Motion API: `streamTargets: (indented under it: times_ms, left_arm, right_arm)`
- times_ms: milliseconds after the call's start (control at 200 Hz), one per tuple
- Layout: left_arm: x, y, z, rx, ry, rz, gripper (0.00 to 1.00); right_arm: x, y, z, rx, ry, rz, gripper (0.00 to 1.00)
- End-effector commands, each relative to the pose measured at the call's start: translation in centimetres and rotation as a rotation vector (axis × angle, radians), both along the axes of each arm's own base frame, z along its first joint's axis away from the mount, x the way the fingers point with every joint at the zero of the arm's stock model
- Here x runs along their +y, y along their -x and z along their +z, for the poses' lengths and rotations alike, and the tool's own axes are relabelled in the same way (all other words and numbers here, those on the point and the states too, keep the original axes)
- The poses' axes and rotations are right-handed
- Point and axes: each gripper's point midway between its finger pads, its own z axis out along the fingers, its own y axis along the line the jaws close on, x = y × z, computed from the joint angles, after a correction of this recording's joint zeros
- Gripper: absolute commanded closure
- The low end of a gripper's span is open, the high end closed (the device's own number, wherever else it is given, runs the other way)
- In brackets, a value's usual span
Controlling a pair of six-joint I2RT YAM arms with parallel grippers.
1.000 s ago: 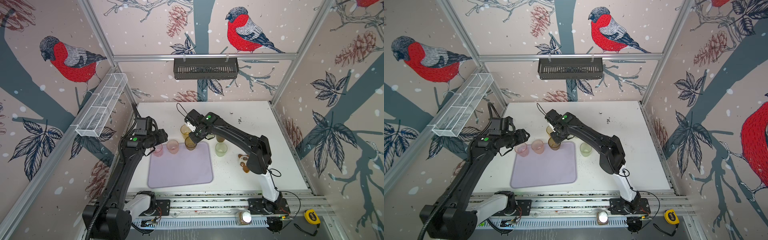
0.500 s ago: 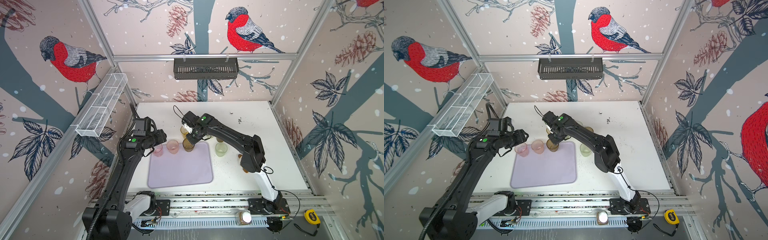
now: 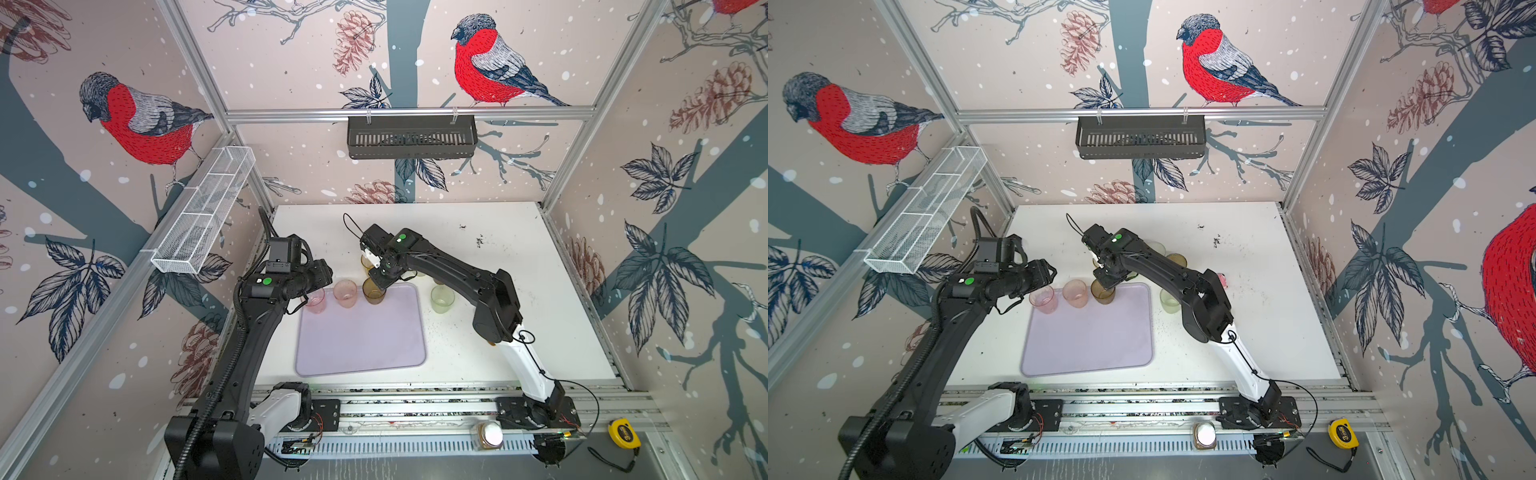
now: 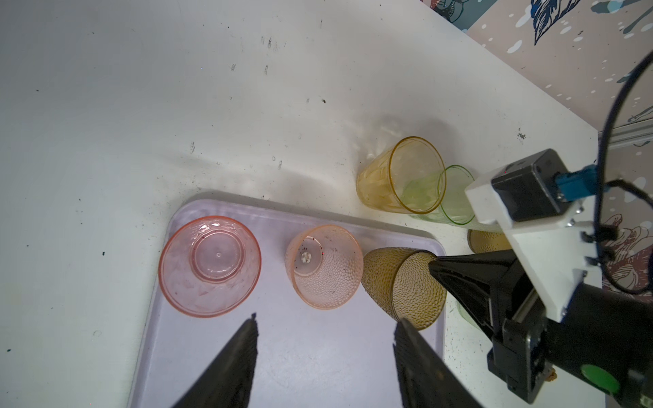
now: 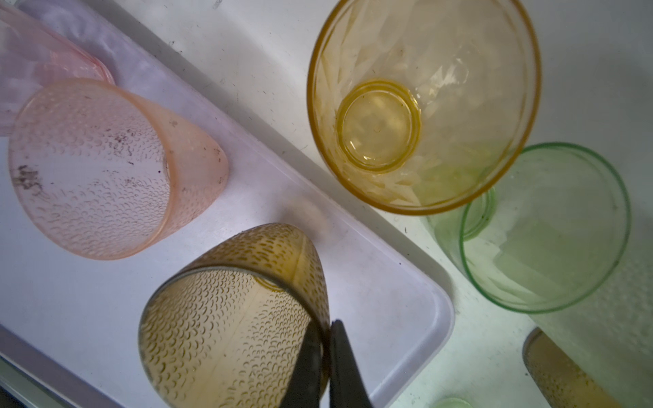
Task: Place the glasses into the tray
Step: 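Carry the amber glass with the right gripper onto the tray beside the peach glass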
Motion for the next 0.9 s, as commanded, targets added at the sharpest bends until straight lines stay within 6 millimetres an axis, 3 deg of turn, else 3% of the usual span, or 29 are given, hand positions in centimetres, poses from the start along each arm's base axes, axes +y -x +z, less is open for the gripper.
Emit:
streamTargets:
  times_ms: [0,896]
  left_arm:
    - [0.2,0.0,0.1,-0.008,-0.005,0.004,0.37]
    - [0.5,0.0,0.0,-0.007,-0.005,0.008,0.38]
  right_arm:
    - [-0.1,-0.3,-0.1,-0.007,0.007,0.009,1.0]
    - [-0.1,-1.2,-1.5,-0.006,0.015,-0.001,1.0]
